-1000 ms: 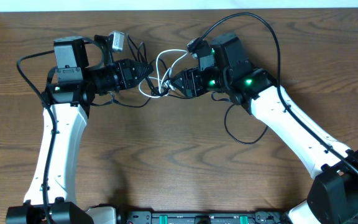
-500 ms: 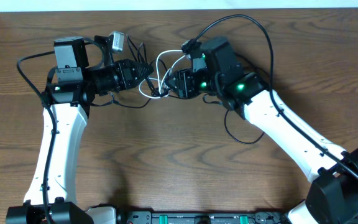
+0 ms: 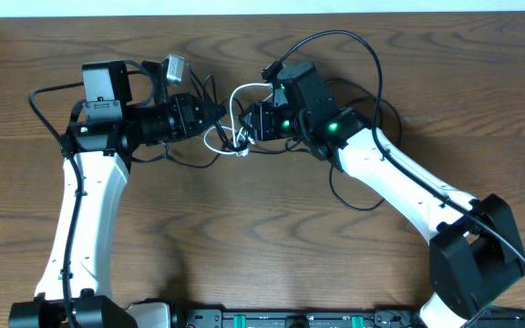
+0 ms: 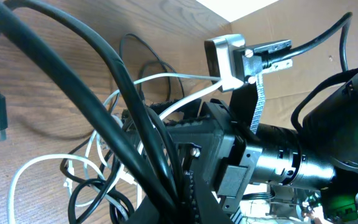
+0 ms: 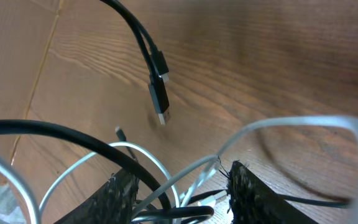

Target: Untangle cables

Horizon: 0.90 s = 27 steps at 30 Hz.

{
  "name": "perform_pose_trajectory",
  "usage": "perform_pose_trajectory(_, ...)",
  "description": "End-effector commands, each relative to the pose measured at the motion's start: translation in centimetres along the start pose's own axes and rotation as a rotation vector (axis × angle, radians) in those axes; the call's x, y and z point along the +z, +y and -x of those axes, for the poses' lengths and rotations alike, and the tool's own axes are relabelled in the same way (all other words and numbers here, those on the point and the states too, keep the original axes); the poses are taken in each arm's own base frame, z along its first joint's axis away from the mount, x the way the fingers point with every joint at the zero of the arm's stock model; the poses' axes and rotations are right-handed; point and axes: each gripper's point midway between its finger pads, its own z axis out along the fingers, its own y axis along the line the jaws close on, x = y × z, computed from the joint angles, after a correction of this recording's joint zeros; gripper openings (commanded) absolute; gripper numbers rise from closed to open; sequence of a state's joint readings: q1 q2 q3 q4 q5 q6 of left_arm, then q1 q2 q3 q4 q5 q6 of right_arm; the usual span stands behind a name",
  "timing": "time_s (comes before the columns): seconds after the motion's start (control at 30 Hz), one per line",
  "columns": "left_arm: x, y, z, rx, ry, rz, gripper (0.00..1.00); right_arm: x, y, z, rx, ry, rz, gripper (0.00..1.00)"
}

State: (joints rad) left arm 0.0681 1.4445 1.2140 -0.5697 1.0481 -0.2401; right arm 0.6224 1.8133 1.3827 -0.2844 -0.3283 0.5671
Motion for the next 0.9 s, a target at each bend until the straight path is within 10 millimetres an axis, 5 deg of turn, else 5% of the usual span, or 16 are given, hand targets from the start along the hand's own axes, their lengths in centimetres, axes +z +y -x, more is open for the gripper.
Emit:
perform_pose_trajectory(0.0, 0.0, -0.3, 0.1, 0.001, 0.003, -0.012, 0.07, 0.2, 1.1, 0.1, 0.010, 0.000, 0.042, 0.42)
perform_pose_trajectory(0.23, -0.1, 2.1, 0.1, -0.028, -0.018, 0.124, 0.07, 0.0, 3.1, 0.0, -0.009, 0.022, 0.150, 0.36)
perform_pose_trajectory(0.87, -0.1, 2.2, 0.0, -0.036, -0.013, 0.126, 0.07, 0.6, 3.8, -2.5, -0.019, 0.081, 0.116, 0.32)
